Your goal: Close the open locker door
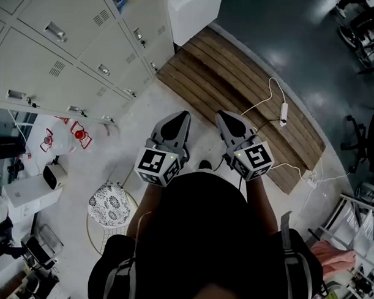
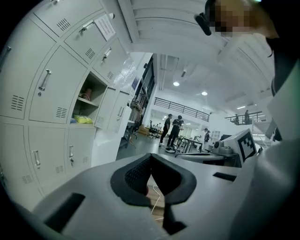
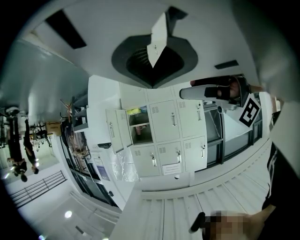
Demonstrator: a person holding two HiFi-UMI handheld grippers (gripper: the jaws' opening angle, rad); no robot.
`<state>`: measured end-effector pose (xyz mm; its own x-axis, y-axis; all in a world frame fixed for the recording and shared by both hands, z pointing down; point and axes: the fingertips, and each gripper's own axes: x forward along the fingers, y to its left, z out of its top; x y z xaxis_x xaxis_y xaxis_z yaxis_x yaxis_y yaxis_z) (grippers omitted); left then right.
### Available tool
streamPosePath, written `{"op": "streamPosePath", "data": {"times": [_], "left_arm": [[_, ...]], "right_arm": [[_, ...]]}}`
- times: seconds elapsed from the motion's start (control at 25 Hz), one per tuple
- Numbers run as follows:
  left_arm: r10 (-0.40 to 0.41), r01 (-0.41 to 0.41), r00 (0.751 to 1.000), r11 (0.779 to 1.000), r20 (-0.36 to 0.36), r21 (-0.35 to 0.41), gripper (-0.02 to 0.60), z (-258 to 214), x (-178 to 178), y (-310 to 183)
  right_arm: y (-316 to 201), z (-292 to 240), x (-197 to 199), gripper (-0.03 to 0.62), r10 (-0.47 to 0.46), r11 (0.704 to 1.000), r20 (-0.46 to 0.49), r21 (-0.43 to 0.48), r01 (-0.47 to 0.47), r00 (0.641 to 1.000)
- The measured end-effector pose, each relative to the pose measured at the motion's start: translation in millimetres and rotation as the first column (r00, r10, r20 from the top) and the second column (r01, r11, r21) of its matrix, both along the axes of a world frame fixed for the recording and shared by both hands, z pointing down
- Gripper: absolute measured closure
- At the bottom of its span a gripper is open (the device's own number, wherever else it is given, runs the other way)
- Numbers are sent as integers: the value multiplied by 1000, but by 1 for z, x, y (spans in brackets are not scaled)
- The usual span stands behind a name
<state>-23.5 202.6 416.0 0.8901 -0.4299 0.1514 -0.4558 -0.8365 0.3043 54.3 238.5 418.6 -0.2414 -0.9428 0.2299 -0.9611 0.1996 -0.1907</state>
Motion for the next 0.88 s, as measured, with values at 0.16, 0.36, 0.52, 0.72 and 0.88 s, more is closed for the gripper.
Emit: {"op": "streamPosePath", "data": {"times": [0.16, 0.36, 0.52, 0.72, 0.88], "left_arm": [[11, -12, 1000, 998, 13, 58, 565, -10, 3, -45], [13, -14, 1000, 997, 19, 70, 565, -13, -2, -94], [22, -24, 1000, 997, 19, 67, 565, -8, -7, -121], [20, -21, 1000, 999, 24, 50, 565, -1, -13, -148], [12, -12, 1000, 1000, 26, 14, 565, 5, -15, -166]], "right_arm": [[-46, -7, 0, 589, -5, 1000, 16, 14, 5, 1000], [-92, -8, -1, 589, 4, 1000, 13, 7, -4, 1000], [-120, -2, -3, 589, 18, 1000, 9, -3, -18, 1000], [-143, 9, -3, 589, 35, 999, 21, -31, -35, 999], [-158, 10, 0, 589, 37, 998, 26, -42, -36, 999]]}}
